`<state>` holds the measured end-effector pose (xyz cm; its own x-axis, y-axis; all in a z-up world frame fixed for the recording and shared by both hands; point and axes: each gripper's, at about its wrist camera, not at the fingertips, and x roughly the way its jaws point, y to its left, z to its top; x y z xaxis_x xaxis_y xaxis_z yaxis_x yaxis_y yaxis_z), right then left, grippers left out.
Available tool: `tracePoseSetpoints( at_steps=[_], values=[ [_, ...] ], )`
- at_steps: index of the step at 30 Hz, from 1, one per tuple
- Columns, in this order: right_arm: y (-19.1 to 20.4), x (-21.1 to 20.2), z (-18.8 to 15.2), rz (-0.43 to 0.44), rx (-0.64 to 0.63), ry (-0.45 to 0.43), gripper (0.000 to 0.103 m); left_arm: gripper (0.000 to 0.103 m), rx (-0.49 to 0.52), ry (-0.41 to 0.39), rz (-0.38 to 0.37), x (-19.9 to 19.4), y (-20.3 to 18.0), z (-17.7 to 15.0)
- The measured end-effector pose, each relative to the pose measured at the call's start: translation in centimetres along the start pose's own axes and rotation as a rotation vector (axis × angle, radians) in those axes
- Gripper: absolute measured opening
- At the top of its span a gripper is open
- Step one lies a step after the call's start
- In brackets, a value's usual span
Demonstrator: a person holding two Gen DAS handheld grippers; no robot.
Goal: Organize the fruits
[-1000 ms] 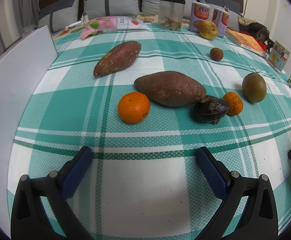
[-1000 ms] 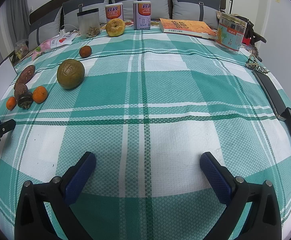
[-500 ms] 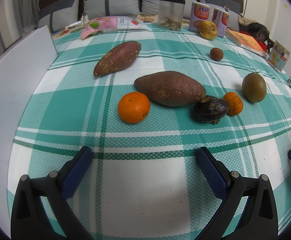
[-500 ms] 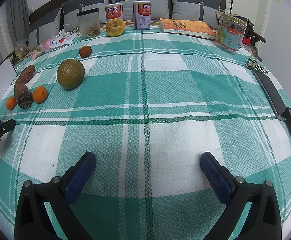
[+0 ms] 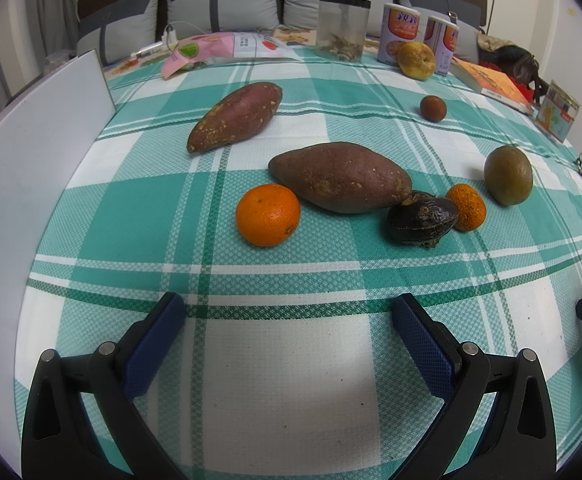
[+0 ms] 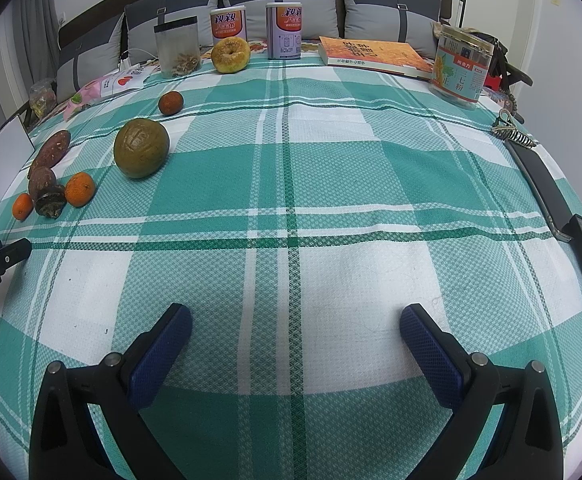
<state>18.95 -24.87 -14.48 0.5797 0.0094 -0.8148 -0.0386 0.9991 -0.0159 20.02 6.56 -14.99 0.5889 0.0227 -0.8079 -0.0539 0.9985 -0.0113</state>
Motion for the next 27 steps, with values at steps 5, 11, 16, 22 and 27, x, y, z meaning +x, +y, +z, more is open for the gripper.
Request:
tracePoseSetpoints(
  at_steps=[5,11,16,22,27],
  values=[
    [0.0,0.0,0.0,0.0,0.0,0.0,0.103,0.103,-0.001,0.0,0.003,0.0,0.0,0.0],
    [0.0,0.0,0.0,0.0,0.0,0.0,0.103,0.103,0.007,0.043,-0.01,0.1,-0.1,0.3],
    [0.0,0.0,0.0,0.001,0.001,0.0,0.103,0.102,0.016,0.149,-0.187,-2.3,2.3,-0.5],
    [0.0,0.0,0.0,0.001,0.001,0.0,0.103,0.098,0.063,0.099,-0.187,-2.7,3.0,3.4],
    [0.0,0.0,0.0,0.0,0.0,0.001,0.103,0.054,0.127,0.165,-0.185,0.9,1.6,5.4]
  ],
)
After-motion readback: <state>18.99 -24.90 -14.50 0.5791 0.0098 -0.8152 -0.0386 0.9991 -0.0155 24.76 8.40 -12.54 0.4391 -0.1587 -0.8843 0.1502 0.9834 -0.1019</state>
